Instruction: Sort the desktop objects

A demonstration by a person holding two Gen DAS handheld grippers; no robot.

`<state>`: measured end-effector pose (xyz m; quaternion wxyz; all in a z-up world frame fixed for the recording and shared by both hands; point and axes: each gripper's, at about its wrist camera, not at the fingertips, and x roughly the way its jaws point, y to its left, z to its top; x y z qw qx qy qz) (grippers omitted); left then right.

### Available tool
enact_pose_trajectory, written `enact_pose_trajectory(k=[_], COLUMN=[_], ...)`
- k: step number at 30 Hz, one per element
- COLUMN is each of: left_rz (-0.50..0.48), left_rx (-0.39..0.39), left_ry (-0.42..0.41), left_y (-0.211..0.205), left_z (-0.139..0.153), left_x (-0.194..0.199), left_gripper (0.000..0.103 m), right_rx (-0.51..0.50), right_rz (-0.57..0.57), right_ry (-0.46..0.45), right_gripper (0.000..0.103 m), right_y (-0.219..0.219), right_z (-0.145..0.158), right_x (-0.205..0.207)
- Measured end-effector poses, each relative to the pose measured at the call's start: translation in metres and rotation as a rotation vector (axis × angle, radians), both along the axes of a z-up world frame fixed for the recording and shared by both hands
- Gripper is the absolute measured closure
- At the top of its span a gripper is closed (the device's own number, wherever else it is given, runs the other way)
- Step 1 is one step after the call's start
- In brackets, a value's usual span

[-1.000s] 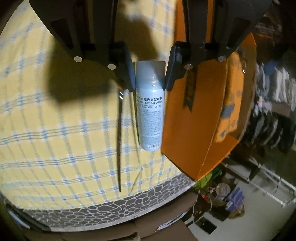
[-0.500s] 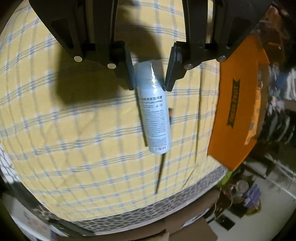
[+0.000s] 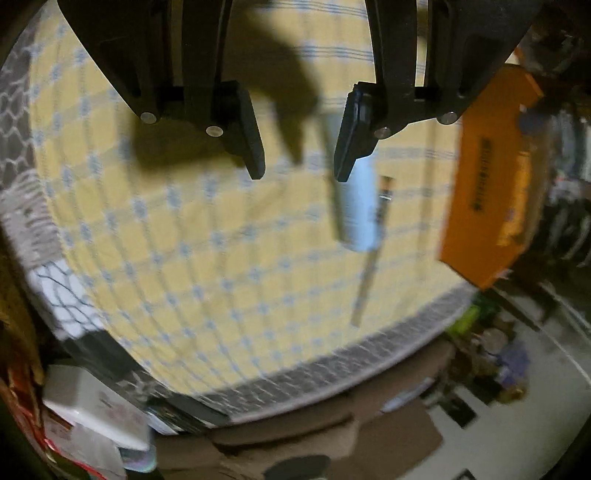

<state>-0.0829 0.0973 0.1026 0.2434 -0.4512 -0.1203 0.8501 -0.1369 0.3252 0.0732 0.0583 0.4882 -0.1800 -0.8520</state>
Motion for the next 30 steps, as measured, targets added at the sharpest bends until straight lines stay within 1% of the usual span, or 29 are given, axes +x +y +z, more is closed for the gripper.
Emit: enact_pose_trajectory(k=[1,4,7,8,11,13,14,15,16,18,21,24,28,30], left_rz=[0.015,0.053,0.078,0.082,0.087,0.084,0.083,0.081,0.08,0.079,0.073,0.064,0.045,0.062], left_rx=[0.013,0.041,0.063,0.065,0.063,0.06,0.06,0.06,0.06,0.059,0.052,0.043,0.053,-0.015], left_ry=[-0.002,-0.003,-0.009,-0.01,-0.012,-0.013,-0.014,-0.015,-0.016,-0.016,-0.017,-0.02,-0.062,-0.035], left_y=[-0.003,-0.013,-0.022,-0.024,-0.027,-0.027,-0.026,-0.026,-0.025,-0.024,-0.02,-0.011,0.004,0.015], left_z=[0.0,0.002,0.003,0.003,0.002,0.002,0.001,0.001,0.0,0.0,-0.004,-0.008,-0.022,-0.024], left_x=[-0.001,-0.003,-0.007,-0.007,-0.009,-0.01,-0.01,-0.011,-0.011,-0.011,-0.013,-0.017,-0.026,-0.032], left_gripper=[0.0,0.0,0.0,0.0,0.0,0.0,0.0,0.0,0.0,0.0,0.0,0.0,0.0,0.0], right_rx=[0.002,0.05,0.065,0.06,0.087,0.122,0.128,0.136,0.143,0.127,0.148,0.135,0.104,0.099], right_rz=[0.016,0.087,0.132,0.154,0.17,0.156,0.15,0.144,0.142,0.144,0.138,0.119,0.097,0.095], right_ry=[0.008,0.031,0.044,0.045,0.036,0.033,0.026,0.02,0.015,0.023,0.027,0.015,0.01,0.007], right_gripper=[0.062,0.063,0.069,0.073,0.075,0.075,0.076,0.079,0.079,0.079,0.08,0.081,0.081,0.081], right_y=[-0.004,-0.033,-0.048,-0.055,-0.063,-0.062,-0.06,-0.058,-0.057,-0.053,-0.048,-0.038,-0.026,-0.022], right_z=[0.001,0.001,-0.003,-0.006,-0.014,-0.016,-0.017,-0.02,-0.022,-0.023,-0.02,-0.02,-0.021,-0.022], right_x=[-0.001,-0.006,-0.008,-0.009,-0.01,-0.011,-0.011,-0.012,-0.011,-0.011,-0.009,-0.009,-0.008,-0.007])
